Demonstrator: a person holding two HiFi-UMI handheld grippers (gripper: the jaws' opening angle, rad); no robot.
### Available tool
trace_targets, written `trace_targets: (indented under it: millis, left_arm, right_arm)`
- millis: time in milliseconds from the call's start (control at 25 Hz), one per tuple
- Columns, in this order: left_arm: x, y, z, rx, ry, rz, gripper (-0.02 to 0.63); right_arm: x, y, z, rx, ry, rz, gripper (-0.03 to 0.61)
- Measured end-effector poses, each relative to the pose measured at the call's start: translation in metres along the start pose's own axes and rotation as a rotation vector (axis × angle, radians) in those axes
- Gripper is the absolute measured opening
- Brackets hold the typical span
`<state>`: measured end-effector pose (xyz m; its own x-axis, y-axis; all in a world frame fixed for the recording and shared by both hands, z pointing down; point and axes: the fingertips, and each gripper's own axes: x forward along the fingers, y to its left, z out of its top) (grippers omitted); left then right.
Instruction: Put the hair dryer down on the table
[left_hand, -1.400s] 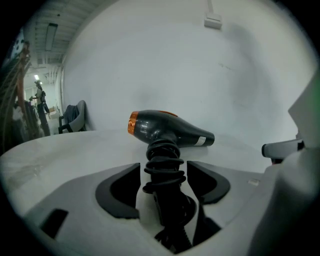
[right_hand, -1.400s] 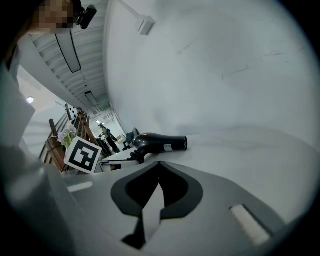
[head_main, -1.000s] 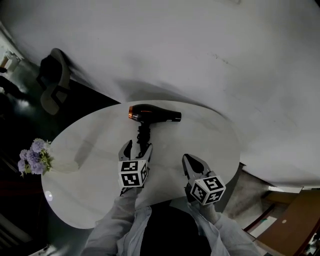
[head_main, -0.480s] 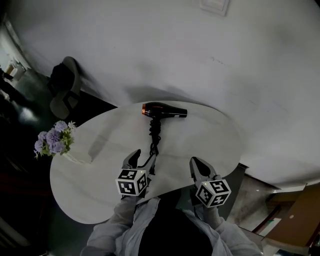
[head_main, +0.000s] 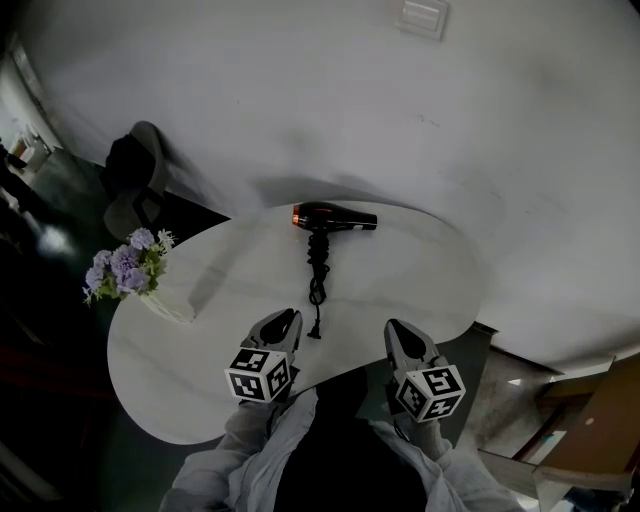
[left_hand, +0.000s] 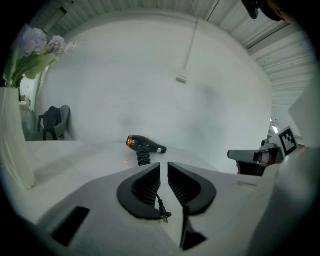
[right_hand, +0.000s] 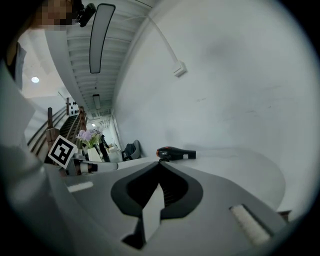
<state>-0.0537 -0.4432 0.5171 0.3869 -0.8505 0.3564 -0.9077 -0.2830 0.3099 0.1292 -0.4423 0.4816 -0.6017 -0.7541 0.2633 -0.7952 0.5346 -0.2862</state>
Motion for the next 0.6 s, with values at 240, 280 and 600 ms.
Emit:
trace_targets:
  millis: [240,280,600]
  left_arm:
    - [-0.019,0.006,-0.005,0.039,-0.023,0.018,0.000]
    - [-0.021,0.007,-0.006,0.044,-0.025,0.023,0.000]
    - [-0.033,0.011,-0.011,0.046,-0.026,0.014,0.000]
  right_arm:
    - [-0.006,0.008,-0.007,-0.024,-0.004,-0.029,0.009]
    - [-0.006,0.010,-0.009,-0.031,-0.002,-0.029,0.009]
    - [-0.003,0.023,-0.022,-0.027,0.014,-0.028,0.009]
